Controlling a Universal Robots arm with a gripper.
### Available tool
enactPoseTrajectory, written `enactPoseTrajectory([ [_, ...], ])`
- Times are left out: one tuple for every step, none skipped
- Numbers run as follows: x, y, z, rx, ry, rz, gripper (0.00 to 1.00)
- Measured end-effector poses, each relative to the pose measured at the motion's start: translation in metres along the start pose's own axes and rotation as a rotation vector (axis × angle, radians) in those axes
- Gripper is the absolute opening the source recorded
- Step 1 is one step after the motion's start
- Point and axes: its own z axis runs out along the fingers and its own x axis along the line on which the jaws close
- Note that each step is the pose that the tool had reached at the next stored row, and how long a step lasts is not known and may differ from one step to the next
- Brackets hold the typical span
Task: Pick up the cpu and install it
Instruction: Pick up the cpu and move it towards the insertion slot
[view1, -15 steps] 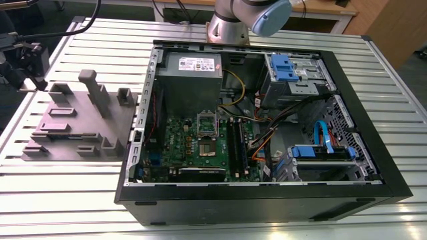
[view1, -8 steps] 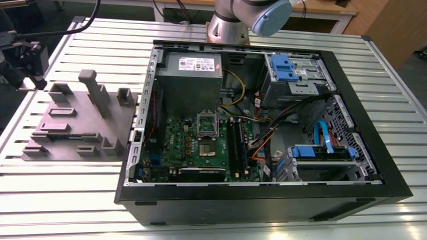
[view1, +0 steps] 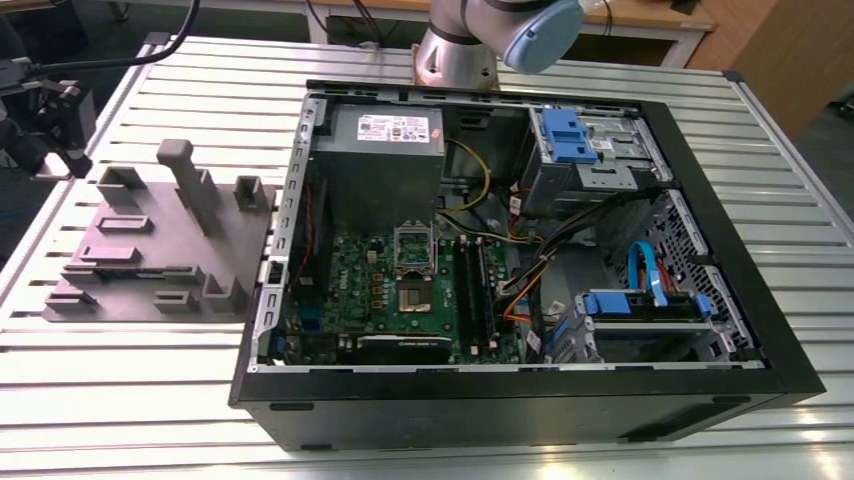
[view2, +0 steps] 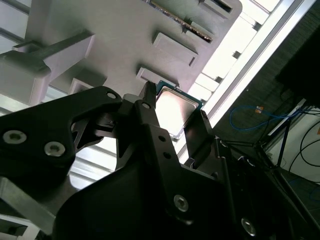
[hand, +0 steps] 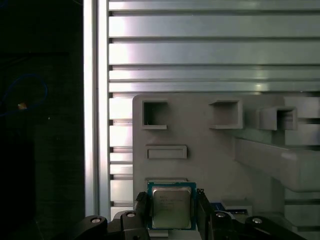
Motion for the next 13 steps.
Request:
enactPoseTrajectory([
  [0.0,0.0,-0.0004,0.0,0.0,0.0,0.47],
  [0.0,0.0,-0.0008,0.0,0.0001,0.0,0.47],
  [0.0,0.0,-0.0011,0.0,0.0,0.0,0.47],
  [0.0,0.0,-0.0015,0.0,0.0,0.0,0.47],
  [0.0,0.0,-0.0017,0.0,0.0,0.0,0.47],
  [0.0,0.0,-0.002,-0.0001,-0.0001,0.0,0.47],
  [0.0,0.0,-0.0021,-0.0001,-0.0001,0.0,0.47],
  [0.0,0.0,-0.0023,0.0,0.0,0.0,0.47],
  [0.0,0.0,-0.0025,0.0,0.0,0.0,0.47],
  [0.0,0.0,-0.0026,0.0,0.0001,0.0,0.47],
  [0.0,0.0,-0.0026,0.0,0.0001,0.0,0.47],
  [0.0,0.0,-0.0026,0.0,0.0,0.0,0.47],
  [0.0,0.0,-0.0027,0.0,0.0,0.0,0.47],
])
